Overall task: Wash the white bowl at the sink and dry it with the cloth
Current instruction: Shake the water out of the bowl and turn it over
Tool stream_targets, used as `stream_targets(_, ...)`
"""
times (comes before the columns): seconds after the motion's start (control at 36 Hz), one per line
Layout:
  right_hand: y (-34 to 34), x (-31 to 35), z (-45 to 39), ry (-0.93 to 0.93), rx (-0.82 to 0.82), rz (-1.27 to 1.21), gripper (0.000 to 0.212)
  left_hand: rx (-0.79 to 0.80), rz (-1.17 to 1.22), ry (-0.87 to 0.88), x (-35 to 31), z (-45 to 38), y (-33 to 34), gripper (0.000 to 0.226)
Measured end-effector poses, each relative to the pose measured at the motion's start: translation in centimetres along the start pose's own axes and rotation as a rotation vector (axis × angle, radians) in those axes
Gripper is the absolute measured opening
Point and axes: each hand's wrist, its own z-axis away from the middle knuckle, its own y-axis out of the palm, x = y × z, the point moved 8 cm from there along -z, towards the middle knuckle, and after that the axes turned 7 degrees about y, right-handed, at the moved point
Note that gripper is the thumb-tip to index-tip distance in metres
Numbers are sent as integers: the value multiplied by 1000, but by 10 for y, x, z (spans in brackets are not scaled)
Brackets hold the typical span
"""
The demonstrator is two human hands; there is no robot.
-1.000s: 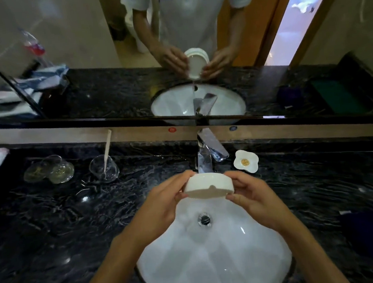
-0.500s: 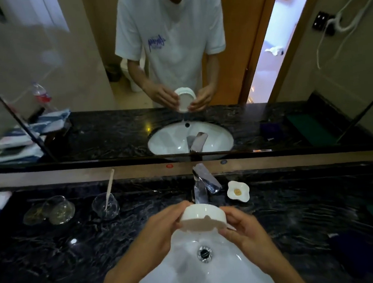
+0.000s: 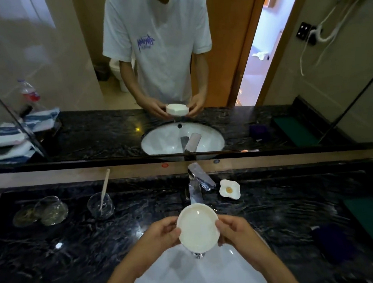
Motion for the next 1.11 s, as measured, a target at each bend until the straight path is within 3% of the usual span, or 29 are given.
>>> stream_targets(0.14, -15, -23, -1, 54, 44, -39, 29, -78, 312, -71, 30, 4, 27, 40)
stream_targets(0.31, -54, -56, 5, 117, 25, -82, 24, -154, 428, -167, 66, 6, 74, 44)
stream_targets(0.39, -82, -76, 10, 186, -49, -117, 24, -193, 492, -194, 85, 6, 94, 34)
stream_targets(0.53, -183, -116, 37, 209, -439, 139, 11, -220, 596, -233, 114, -1, 138, 28)
stream_targets(0.61, -261, -120, 66, 125, -805, 470, 13, -250, 606, -255, 125, -8, 161, 30)
stream_targets(0.67, -297, -119, 76, 75, -934, 722, 14, -249, 603, -263, 131, -11, 172, 30)
stream_targets(0.78, -332, -131, 64, 178, -920, 1086, 49, -300, 585, -278, 143, -13, 181, 27)
stream_targets(0.86, -336, -149, 45, 419, -760, 1211, 73, -354, 549, -278, 151, -14, 183, 26)
stream_targets(0.94, -336, -169, 32, 545, -661, 1257, 79, -377, 498, -288, 158, -12, 181, 23)
stream_targets(1.11, -336, -179, 29, 503, -717, 1288, 67, -403, 425, -308, 169, -8, 168, 25)
